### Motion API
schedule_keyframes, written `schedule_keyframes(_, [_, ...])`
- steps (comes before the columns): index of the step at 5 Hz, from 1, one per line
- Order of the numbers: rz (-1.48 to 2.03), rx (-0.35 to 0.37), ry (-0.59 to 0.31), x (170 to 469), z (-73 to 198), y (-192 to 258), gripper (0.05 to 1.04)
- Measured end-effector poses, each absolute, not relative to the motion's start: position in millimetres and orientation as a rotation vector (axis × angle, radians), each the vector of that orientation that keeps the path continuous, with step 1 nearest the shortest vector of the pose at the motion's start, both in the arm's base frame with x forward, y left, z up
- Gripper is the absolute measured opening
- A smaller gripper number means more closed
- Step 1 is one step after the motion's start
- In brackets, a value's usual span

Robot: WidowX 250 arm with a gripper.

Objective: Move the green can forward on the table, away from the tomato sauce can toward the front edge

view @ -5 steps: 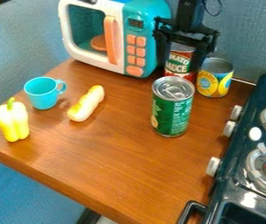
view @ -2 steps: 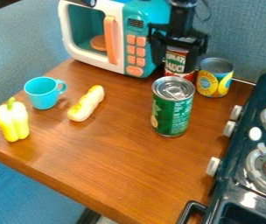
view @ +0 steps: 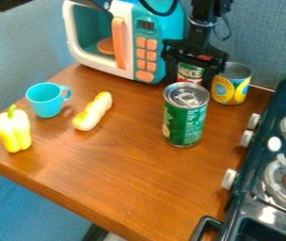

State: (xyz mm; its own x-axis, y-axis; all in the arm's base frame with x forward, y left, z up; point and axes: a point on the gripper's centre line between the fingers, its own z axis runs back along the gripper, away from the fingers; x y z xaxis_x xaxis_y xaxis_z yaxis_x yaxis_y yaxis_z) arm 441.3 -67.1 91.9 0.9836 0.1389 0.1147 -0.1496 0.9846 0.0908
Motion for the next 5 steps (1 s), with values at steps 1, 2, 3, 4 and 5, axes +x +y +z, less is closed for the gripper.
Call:
schedule_keyframes(1, [0.145, 0.1, -0.09, 435.4, 81.8, -74.0, 1.0])
schedule_keyframes(2, [0.13, 0.09, -0.014, 416.8, 79.2, -77.0, 1.0])
schedule_keyframes(3, [0.086, 0.081, 0.088, 385.1, 78.0, -80.7, 1.0])
schedule_keyframes(4, [0.058, 0.06, 0.16, 351.6, 89.0, -83.9, 1.0])
schedule_keyframes(5, [-0.018, 0.048, 0.21, 319.6, 98.3, -105.7, 1.0])
